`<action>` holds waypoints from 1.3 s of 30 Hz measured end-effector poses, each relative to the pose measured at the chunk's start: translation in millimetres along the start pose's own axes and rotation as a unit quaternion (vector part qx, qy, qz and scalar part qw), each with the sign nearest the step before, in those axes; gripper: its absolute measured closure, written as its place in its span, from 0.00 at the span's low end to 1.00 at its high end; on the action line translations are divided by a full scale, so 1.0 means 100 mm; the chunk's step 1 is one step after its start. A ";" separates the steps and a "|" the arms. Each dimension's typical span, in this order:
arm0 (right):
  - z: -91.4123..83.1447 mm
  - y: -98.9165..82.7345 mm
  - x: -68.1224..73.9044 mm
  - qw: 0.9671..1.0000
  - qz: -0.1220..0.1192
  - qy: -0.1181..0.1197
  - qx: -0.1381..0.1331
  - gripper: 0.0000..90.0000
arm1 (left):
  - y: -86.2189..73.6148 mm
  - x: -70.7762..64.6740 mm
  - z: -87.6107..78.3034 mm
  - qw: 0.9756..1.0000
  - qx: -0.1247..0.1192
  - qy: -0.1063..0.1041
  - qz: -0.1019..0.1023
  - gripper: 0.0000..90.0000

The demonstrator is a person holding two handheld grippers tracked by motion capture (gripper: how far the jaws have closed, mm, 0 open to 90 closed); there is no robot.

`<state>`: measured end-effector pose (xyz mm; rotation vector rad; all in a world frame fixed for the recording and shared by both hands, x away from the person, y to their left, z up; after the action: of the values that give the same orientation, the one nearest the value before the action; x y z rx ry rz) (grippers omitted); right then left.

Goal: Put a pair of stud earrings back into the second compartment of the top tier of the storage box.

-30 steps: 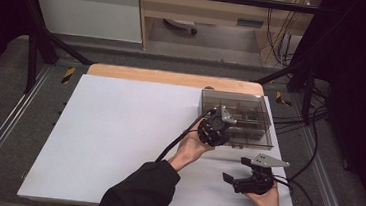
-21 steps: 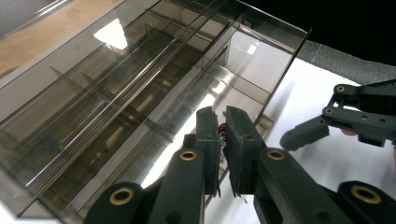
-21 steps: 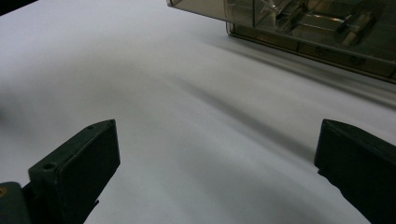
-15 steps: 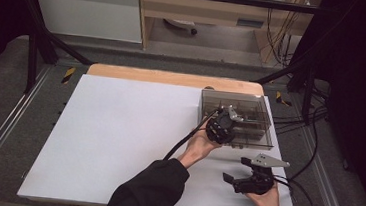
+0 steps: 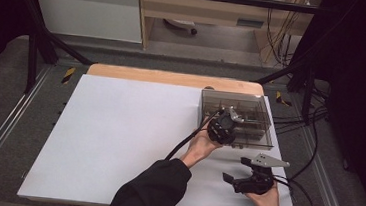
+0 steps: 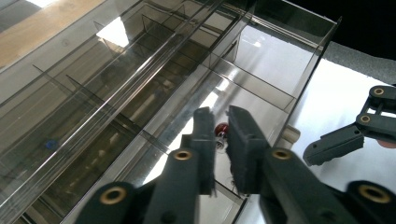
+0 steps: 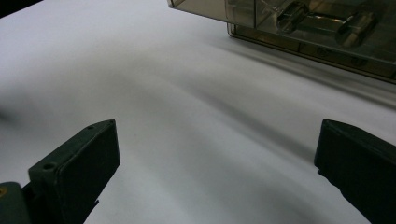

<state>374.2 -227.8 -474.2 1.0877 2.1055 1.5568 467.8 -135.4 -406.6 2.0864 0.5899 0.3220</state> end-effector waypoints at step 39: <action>0.02 -0.02 0.00 1.000 0.001 -0.006 0.005 0.01 | -1.06 0.67 -1.54 0.994 -0.080 0.063 -0.037 0.12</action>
<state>374.8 -226.7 -476.6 1.1012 2.1075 1.5377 426.7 59.2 -410.9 1.8966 0.6918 0.4468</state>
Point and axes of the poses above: each handheld gripper's, and its own axes: z roughly forward along the jaws, y roughly out of its top, x roughly to its left, the point moved 6 cm from there along z, roughly forward along the jaws, and after that the axes turned 10 degrees about -x, right-handed, at the moved point
